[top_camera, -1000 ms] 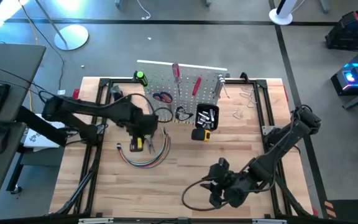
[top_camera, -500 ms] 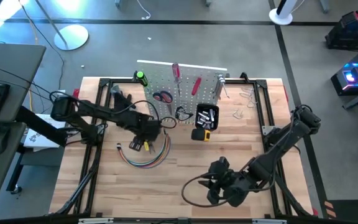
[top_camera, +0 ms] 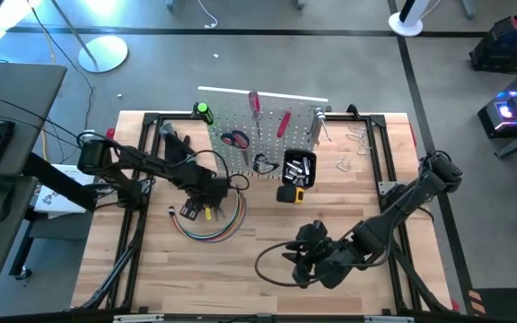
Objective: Hang tools onto peg board
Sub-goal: Hang the plier on the peg board
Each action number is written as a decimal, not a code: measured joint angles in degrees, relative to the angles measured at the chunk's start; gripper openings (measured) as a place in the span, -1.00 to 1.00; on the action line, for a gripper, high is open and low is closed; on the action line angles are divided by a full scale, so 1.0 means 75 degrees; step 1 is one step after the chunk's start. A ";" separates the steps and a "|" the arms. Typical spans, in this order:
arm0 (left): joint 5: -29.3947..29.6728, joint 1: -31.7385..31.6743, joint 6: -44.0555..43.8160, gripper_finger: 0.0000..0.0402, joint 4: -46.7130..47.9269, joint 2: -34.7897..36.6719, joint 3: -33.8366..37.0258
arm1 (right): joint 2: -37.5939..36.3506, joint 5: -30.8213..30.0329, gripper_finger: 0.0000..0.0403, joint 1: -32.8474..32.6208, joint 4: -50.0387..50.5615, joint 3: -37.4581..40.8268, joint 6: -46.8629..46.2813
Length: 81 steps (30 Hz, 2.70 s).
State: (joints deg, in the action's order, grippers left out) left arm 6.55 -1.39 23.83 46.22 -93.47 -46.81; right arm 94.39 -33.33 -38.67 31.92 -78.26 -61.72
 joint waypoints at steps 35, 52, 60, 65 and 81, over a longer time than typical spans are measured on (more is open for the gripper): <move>-0.0061 0.0857 -0.1816 -1.00 0.1082 0.1711 -0.0580 | 0.0000 0.0248 -0.46 0.0104 -0.0478 0.0000 0.0695; -0.0767 0.0518 -0.3306 -0.19 0.0044 0.0671 -0.0580 | 0.0000 0.0304 -0.46 0.0157 -0.0640 0.0000 0.0747; -0.0664 0.0230 -0.3550 0.00 -0.0366 0.0394 -0.0580 | 0.0000 0.0251 -0.46 0.0160 -0.0623 0.0000 0.0894; -0.0556 0.0124 -0.3433 -0.01 -0.0747 -0.0092 -0.0606 | 0.0000 0.0251 -0.46 0.0160 -0.0612 0.0000 0.0867; -0.0753 0.0171 -0.3665 -0.92 -0.0545 -0.0446 -0.0498 | 0.0000 0.0315 -0.46 0.0160 -0.0497 0.0000 0.0845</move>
State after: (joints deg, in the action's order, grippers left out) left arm 0.90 -0.11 -3.65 42.13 -96.82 -50.54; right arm 94.39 -30.96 -37.47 28.19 -78.26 -55.38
